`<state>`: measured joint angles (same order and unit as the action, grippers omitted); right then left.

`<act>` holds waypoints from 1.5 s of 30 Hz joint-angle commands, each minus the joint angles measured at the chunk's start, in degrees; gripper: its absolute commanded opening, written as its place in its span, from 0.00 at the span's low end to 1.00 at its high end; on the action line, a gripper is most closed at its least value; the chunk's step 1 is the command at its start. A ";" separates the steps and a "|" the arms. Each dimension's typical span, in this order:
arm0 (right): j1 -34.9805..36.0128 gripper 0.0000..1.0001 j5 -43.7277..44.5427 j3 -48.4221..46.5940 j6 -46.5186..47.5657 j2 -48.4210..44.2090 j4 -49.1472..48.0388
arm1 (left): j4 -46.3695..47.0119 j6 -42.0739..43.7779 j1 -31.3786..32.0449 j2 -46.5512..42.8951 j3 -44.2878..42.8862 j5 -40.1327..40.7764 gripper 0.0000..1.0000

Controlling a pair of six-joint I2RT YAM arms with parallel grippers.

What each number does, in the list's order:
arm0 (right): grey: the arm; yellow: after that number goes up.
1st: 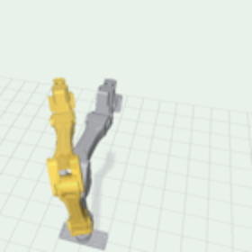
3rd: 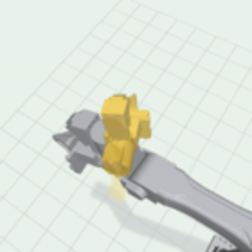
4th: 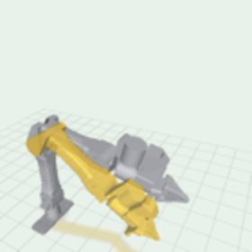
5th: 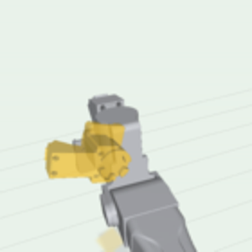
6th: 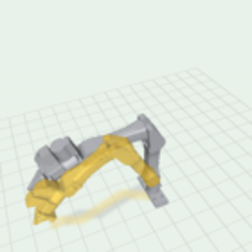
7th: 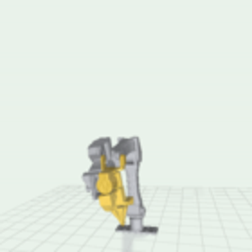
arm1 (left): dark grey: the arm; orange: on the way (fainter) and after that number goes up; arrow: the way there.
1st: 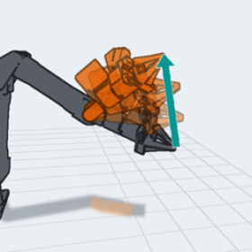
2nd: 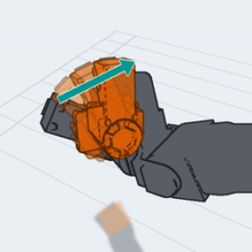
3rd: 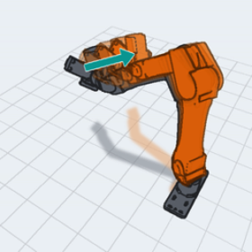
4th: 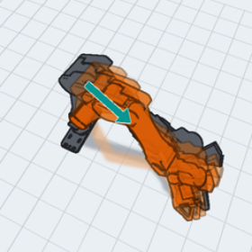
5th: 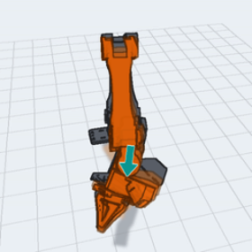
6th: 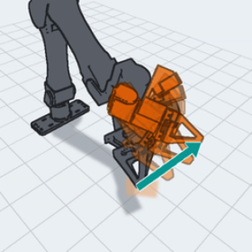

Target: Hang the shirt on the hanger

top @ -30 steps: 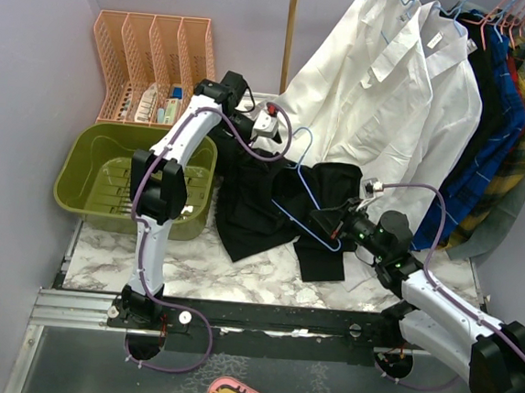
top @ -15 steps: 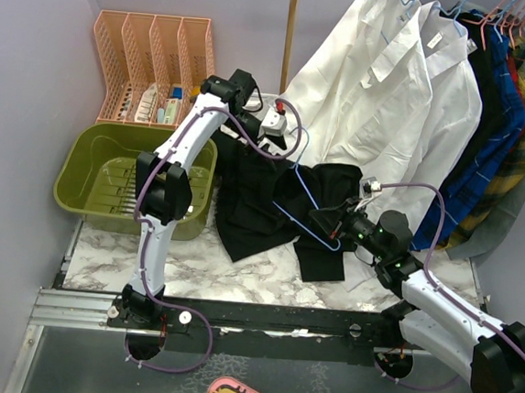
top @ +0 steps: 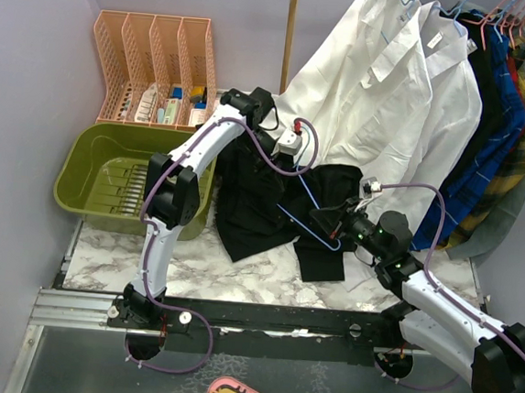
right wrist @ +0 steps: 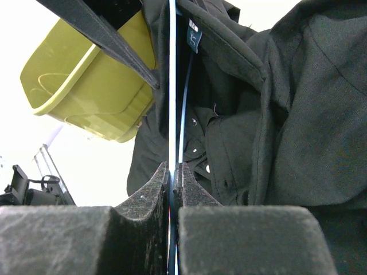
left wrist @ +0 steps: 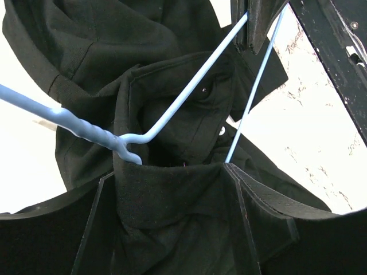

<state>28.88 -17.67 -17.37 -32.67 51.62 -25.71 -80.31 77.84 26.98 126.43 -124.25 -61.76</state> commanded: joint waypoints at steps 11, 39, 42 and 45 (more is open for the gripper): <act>0.47 0.01 1.54 0.28 1.09 -0.81 -2.03 | -1.21 -0.13 0.04 -0.98 -0.08 -5.06 0.31; 0.45 1.00 17.87 -3.79 4.97 -35.21 22.93 | 42.81 -54.22 -4.46 -31.28 17.61 6.17 0.00; 0.45 1.00 16.76 0.68 1.92 -39.63 22.32 | 41.45 -56.44 -4.48 -32.01 15.50 3.22 0.00; 0.45 0.97 15.19 4.24 -0.17 -40.52 17.31 | 40.92 -57.61 -4.48 -32.54 14.87 2.71 0.00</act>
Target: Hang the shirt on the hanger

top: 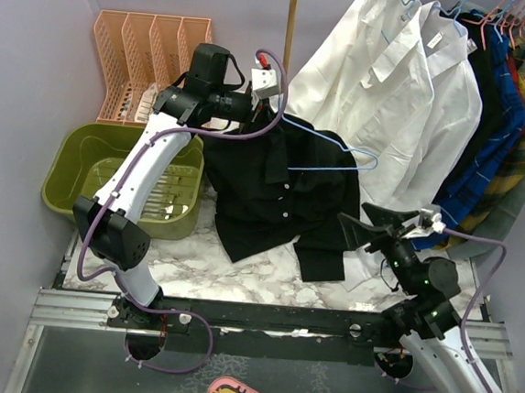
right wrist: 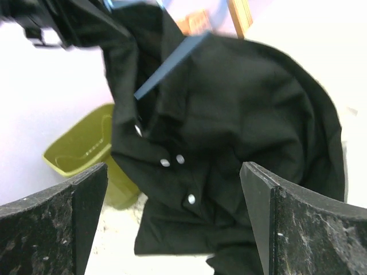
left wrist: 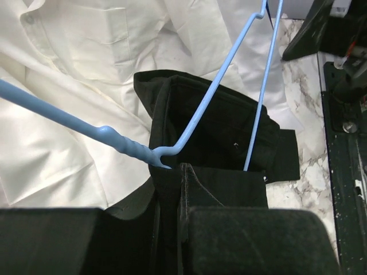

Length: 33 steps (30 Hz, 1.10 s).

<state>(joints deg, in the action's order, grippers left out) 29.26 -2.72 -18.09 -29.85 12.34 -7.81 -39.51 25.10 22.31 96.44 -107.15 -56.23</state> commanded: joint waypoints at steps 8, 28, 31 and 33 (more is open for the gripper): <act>0.10 0.92 -4.34 2.70 -8.56 14.10 -15.60 | 3.35 -10.99 0.86 -3.73 -1.58 -1.08 0.00; 2.93 0.81 -3.64 -4.31 -18.82 37.63 -37.87 | 5.10 -12.31 1.69 -4.01 -0.51 3.56 0.00; 5.04 0.79 -2.38 -5.86 -18.23 40.11 -38.45 | 5.23 -12.34 1.77 -3.97 -0.24 3.67 0.00; 6.70 0.75 -1.12 -6.75 -17.43 41.72 -38.56 | 5.24 -12.34 1.78 -4.00 -0.25 3.67 0.00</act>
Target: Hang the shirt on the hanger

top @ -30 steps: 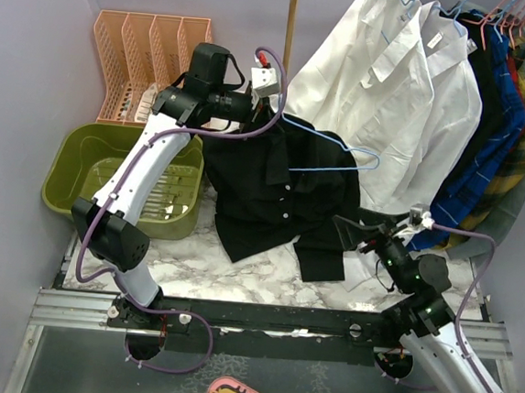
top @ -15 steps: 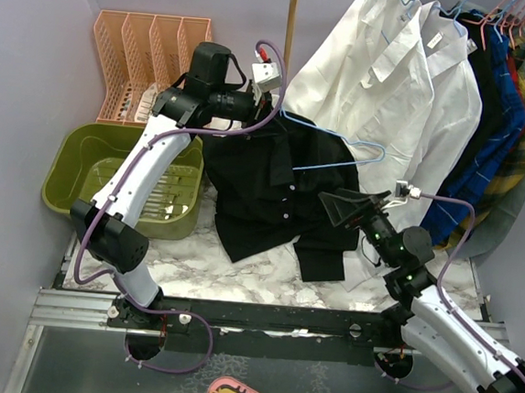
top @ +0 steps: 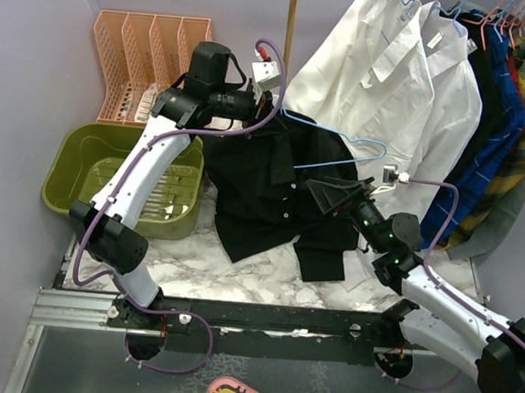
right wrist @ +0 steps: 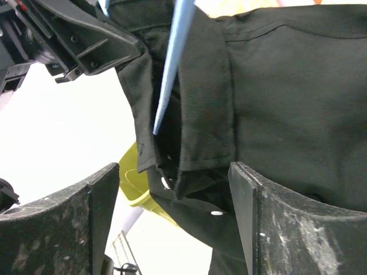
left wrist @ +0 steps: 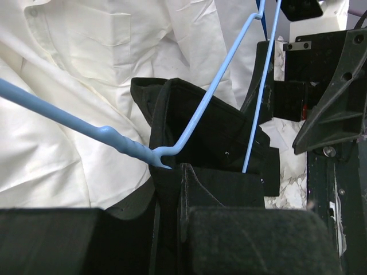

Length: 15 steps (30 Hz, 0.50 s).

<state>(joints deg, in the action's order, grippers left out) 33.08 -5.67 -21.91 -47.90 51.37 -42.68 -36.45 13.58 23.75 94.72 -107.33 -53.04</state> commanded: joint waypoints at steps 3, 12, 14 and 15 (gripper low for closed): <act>4.73 0.59 3.93 -3.22 1.57 5.06 -4.78 | 2.19 -0.75 0.39 -2.42 -0.07 0.55 0.00; 5.24 0.01 15.16 0.81 2.90 3.86 -6.05 | 0.84 0.74 0.36 -2.95 -0.43 0.44 0.00; 5.24 0.01 19.86 2.54 2.78 1.37 -5.90 | -0.44 2.28 0.35 -2.74 -1.34 0.52 0.00; 5.24 0.01 22.09 3.17 3.30 -0.12 -4.38 | -1.50 3.63 0.34 -2.61 -2.04 0.84 0.00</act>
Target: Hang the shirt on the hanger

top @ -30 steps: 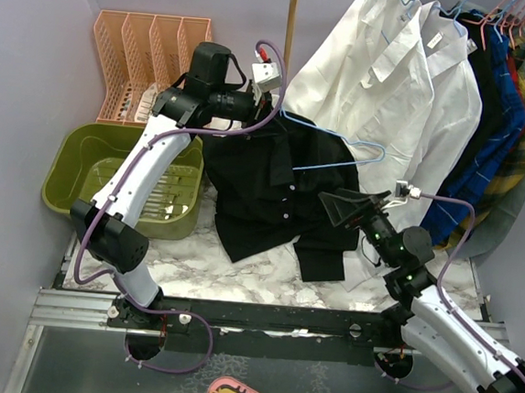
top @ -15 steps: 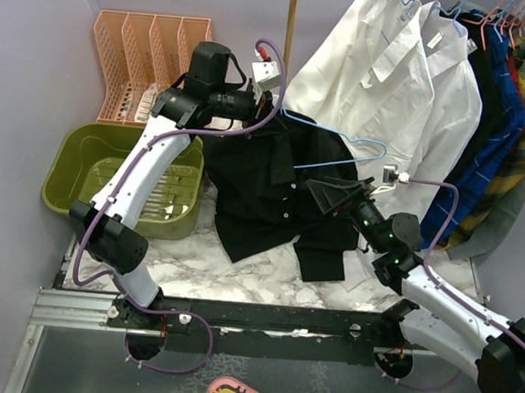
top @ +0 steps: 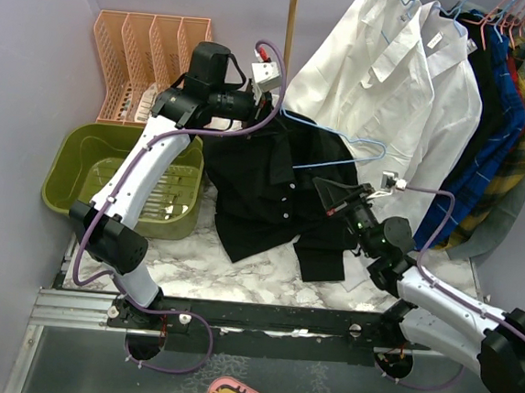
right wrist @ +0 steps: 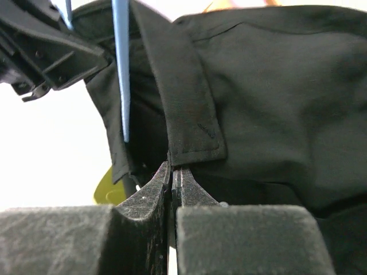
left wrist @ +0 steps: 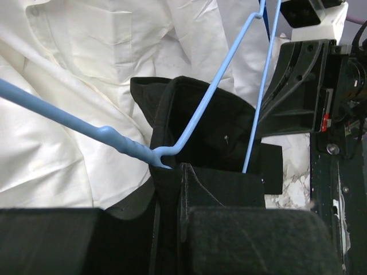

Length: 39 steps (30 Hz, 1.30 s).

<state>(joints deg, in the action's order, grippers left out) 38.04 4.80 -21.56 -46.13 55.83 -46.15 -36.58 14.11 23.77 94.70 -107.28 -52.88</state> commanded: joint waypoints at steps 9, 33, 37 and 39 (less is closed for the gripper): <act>0.12 0.01 26.52 2.24 15.28 -17.82 16.78 | -19.35 24.12 0.31 -0.22 -14.90 6.09 0.00; -1.22 0.01 26.00 -12.53 26.02 -22.94 50.82 | -16.75 49.36 2.20 -2.32 -19.97 39.17 0.00; -1.22 0.01 24.02 -18.26 26.13 -19.62 59.16 | -14.64 49.78 4.40 -2.37 -18.88 43.86 0.00; -1.22 0.01 22.64 -20.89 26.40 -17.51 61.79 | -14.24 49.24 5.59 -2.34 -18.65 45.37 0.00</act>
<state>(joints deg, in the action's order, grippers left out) 38.54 21.87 -38.17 -23.66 35.81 -1.32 -58.57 60.53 30.50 95.70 -124.60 -24.25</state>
